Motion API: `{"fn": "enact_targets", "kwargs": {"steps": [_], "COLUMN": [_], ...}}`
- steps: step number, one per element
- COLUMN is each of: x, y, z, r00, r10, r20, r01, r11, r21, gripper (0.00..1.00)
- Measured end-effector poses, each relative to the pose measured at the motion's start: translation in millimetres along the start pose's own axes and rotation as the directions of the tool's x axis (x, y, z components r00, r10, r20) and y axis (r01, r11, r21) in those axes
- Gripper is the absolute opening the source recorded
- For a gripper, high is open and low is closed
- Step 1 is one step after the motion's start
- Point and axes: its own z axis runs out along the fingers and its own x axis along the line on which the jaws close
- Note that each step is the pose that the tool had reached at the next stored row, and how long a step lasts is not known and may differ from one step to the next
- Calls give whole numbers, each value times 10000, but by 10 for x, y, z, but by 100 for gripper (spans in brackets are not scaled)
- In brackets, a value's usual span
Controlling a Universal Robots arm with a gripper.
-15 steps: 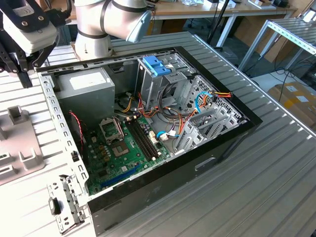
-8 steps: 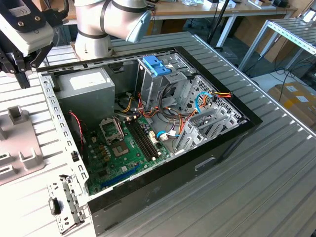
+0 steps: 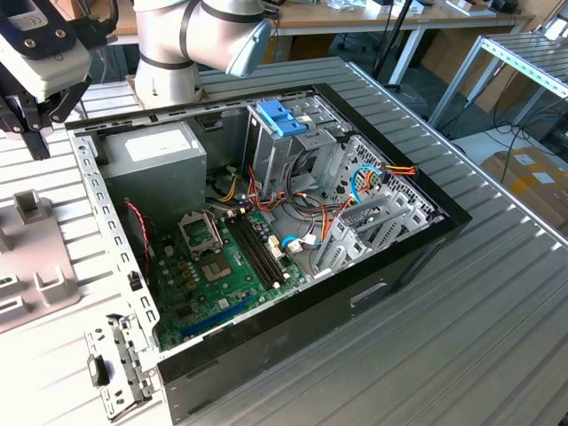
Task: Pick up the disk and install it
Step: 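Reach for the disk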
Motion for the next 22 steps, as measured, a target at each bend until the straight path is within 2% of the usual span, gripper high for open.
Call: {"fn": "enact_targets", "kwargs": {"steps": [22], "x": [87], "y": [-7], "z": [0], "r00": [10000], "r10": [1], "r20": [0], "r01": [-1], "r11": [10000], "r21": [1], "gripper": [11]}}
